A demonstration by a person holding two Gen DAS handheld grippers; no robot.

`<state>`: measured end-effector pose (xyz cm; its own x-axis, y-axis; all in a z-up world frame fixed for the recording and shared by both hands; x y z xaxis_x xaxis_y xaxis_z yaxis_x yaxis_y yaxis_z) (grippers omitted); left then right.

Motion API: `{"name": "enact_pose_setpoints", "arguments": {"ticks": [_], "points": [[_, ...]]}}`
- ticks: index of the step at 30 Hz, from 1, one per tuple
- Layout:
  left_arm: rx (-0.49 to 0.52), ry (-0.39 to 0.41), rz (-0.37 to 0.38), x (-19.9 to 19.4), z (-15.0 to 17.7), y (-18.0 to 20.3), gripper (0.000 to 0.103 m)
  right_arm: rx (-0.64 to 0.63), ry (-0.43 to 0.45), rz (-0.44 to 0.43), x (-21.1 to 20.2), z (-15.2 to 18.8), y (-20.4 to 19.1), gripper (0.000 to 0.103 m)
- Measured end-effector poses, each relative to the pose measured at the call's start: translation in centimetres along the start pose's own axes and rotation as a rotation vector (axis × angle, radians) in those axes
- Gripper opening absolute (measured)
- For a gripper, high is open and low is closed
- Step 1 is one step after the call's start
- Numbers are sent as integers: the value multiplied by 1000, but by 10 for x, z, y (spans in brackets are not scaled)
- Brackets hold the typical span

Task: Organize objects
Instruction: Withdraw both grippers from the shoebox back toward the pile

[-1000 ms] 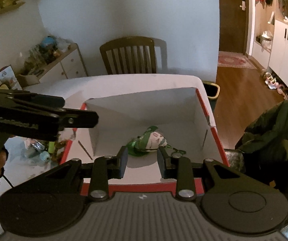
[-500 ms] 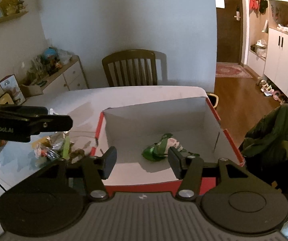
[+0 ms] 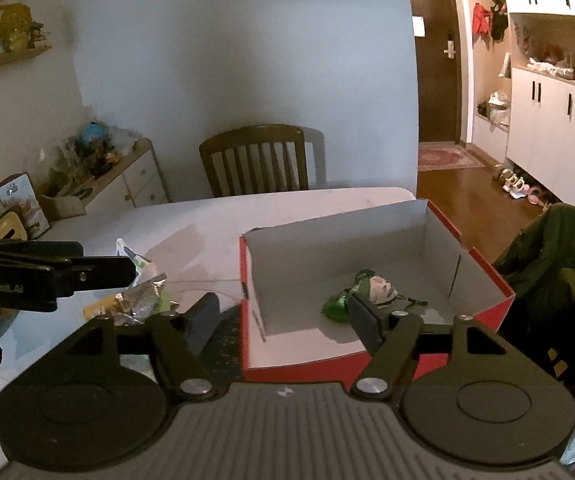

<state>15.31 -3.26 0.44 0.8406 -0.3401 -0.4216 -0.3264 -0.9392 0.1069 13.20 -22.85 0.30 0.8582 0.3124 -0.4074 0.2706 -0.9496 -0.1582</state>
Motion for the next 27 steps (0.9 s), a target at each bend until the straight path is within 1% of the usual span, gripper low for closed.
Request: {"name": "enact_pose_setpoints", "arguments": {"ticks": [7, 10, 12, 17, 22, 27], "points": [[2, -6, 6, -16, 8, -22, 103, 36, -4, 29, -6, 9, -25, 80], [-3, 16, 16, -24, 11, -34, 103, 44, -6, 37, -8, 14, -36, 81], [2, 27, 10, -28, 14, -41, 103, 45, -5, 45, -9, 17, -44, 83], [8, 34, 7, -36, 19, -60, 103, 45, -5, 61, -8, 22, -63, 83], [-9, 25, -16, -43, 30, -87, 103, 92, 3, 93, -10, 32, -83, 83], [-33, 11, -32, -48, 39, -112, 103, 95, 12, 80, -11, 38, -104, 83]]}}
Point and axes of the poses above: each gripper's, at about its wrist camera, not at the fingertips, and x roughly the way its jaws point, y to its right, z to its underside, the point moved 3 cm from there along x, roughly the way its jaws point, and after that the axes turned 10 degrees about y, right-handed, at the moved point
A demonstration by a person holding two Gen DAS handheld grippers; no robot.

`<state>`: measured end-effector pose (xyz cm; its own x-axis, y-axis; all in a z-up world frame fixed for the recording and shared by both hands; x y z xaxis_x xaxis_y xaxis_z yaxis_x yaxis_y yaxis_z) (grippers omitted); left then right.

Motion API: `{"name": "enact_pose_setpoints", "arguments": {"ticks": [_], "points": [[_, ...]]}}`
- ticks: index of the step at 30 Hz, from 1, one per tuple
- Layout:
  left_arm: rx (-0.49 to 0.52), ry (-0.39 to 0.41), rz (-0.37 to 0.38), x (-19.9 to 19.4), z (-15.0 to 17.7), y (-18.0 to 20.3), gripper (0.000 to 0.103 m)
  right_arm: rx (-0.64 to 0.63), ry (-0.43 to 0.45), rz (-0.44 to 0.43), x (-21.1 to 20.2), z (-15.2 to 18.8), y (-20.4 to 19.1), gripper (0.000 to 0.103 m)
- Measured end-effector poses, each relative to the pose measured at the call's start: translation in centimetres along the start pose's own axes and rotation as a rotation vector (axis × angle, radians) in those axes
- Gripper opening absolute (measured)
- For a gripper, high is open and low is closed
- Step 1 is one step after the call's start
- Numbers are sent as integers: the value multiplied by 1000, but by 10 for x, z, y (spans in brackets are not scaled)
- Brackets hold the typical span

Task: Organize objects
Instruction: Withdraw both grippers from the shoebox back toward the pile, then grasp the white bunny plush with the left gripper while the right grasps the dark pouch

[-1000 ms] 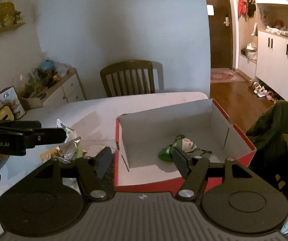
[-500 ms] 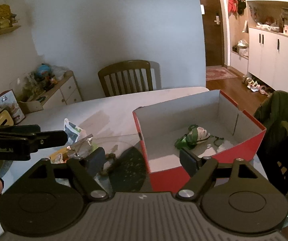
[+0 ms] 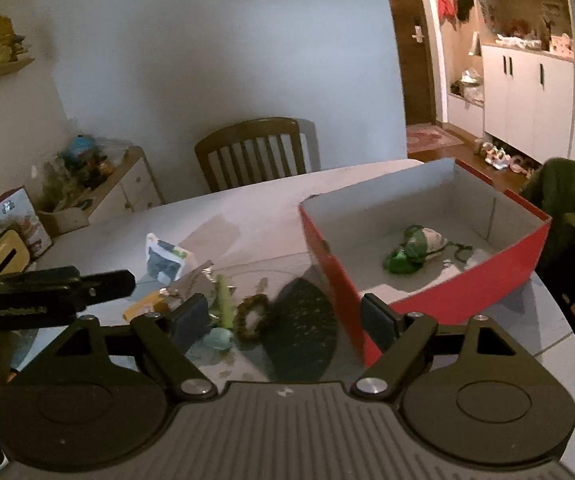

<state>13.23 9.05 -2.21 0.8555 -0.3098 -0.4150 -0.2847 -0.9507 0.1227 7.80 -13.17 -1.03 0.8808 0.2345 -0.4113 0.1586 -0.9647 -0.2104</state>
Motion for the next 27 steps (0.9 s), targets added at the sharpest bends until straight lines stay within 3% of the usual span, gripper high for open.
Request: {"name": "enact_pose_setpoints", "arguments": {"ticks": [6, 11, 24, 27], "points": [[-29, 5, -28, -1, 7, -27, 103, -67, -12, -61, 4, 3, -29, 86], [-79, 28, -47, 2, 11, -49, 103, -117, -20, -45, 20, 4, -43, 86], [-66, -93, -118, 57, 41, -95, 103, -246, -126, -120, 96, 21, -68, 86], [-44, -117, -98, 66, 47, -98, 103, -286, -148, -153, 111, 24, -74, 86]]}}
Point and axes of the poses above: each gripper's, at about its wrist camera, not at the fingertips, and x roughly the way its jaws point, y to its right, z to its underside, the point moved 3 cm from there along x, roughly the way its jaws point, and after that the axes turned 10 degrees about y, right-handed, at the moved point
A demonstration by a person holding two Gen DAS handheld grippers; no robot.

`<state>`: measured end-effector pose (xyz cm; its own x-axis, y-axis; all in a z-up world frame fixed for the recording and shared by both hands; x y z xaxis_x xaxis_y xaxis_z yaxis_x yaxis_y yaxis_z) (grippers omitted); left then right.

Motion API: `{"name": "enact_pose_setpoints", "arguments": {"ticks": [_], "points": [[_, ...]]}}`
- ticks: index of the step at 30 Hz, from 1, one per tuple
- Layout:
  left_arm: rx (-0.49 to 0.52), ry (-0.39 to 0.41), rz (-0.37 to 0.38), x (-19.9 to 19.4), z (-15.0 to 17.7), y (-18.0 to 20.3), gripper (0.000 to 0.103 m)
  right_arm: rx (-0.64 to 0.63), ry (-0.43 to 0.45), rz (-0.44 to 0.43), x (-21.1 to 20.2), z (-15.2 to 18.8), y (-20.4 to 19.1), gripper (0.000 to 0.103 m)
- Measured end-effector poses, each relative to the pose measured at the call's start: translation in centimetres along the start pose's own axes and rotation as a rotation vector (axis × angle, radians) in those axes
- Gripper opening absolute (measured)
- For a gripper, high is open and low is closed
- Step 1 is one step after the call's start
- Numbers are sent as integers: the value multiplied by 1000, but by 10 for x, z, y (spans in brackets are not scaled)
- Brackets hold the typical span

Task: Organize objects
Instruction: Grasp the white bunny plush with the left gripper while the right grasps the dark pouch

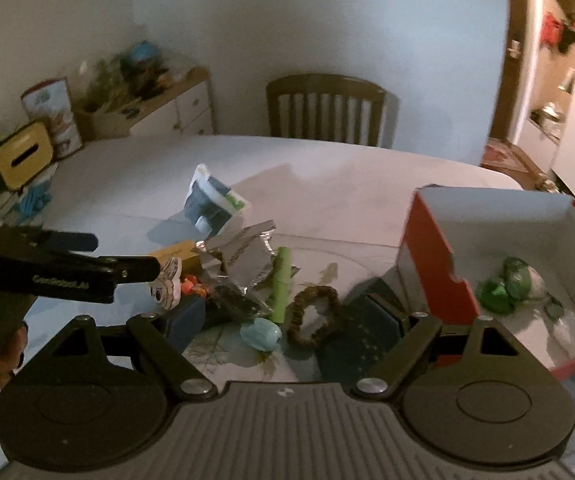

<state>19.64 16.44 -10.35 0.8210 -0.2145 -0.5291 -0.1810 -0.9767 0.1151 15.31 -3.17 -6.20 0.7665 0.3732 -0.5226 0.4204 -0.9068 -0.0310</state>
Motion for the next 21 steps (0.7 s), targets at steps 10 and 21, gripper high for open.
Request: {"name": "enact_pose_setpoints", "arguments": {"ticks": [10, 21], "points": [[27, -41, -18, 23, 20, 4, 94, -99, -78, -72, 57, 0, -6, 85], [96, -70, -1, 38, 34, 18, 78, -102, -157, -139, 96, 2, -19, 65]]}}
Point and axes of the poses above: each gripper's, at about its wrist camera, not at the fingertips, and x roughly the way its jaws point, y to its right, z to its underside, the point moved 3 cm from there along x, roughly the way its jaws point, and after that the axes turned 10 degrees about y, right-handed, at the moved point
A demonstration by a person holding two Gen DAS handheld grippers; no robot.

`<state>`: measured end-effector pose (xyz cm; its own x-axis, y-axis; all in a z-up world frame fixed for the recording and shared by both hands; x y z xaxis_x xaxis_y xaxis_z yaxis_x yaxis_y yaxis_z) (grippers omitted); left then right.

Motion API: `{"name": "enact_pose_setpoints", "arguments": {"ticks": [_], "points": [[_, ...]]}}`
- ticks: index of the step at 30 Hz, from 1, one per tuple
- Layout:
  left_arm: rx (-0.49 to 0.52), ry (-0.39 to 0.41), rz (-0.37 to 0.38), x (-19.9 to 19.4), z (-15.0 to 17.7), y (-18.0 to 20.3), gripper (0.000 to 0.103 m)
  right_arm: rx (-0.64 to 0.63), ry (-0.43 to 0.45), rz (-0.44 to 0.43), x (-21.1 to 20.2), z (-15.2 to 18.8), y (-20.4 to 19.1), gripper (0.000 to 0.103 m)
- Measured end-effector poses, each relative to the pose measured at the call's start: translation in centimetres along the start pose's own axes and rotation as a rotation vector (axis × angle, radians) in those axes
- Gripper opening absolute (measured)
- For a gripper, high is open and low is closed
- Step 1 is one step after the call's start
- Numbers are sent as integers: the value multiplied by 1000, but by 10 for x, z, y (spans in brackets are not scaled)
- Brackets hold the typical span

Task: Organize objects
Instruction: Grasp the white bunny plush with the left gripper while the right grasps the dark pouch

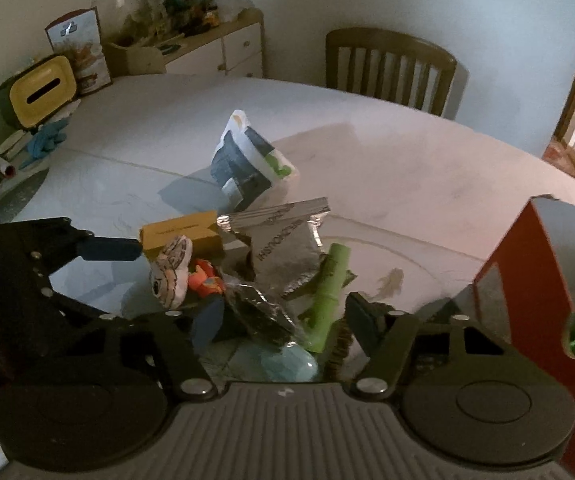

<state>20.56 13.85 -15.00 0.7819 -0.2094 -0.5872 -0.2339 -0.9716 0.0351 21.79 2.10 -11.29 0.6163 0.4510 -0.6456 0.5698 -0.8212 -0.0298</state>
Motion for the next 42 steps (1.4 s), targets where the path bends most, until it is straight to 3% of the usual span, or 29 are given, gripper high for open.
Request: {"name": "enact_pose_setpoints", "arguments": {"ticks": [14, 17, 18, 21, 31, 42], "points": [[5, -17, 3, 13, 2, -2, 71, 26, -63, -42, 22, 5, -5, 41], [-4, -13, 8, 11, 1, -2, 62, 47, -67, -43, 24, 5, -3, 37], [-11, -13, 12, 10, 0, -3, 53, 51, -66, -43, 24, 5, -2, 36], [-50, -24, 19, 9, -1, -8, 48, 69, -61, -46, 23, 4, -1, 34], [-95, -33, 23, 2, -6, -14, 43, 86, -27, -43, 10, 1, -4, 24], [-152, 28, 69, -40, -26, 2, 42, 123, 22, -36, -32, 0, -3, 23]]}}
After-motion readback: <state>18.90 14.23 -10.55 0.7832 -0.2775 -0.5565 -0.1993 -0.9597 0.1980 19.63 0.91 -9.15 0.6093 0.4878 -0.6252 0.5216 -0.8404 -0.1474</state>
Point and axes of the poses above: each gripper's, at about its wrist camera, not at the fingertips, and x roughly the way its jaws point, y to its right, z to its underside, the point moved 3 cm from there along x, roughly the way its jaws point, and after that the axes turned 10 degrees about y, right-handed, at the moved point
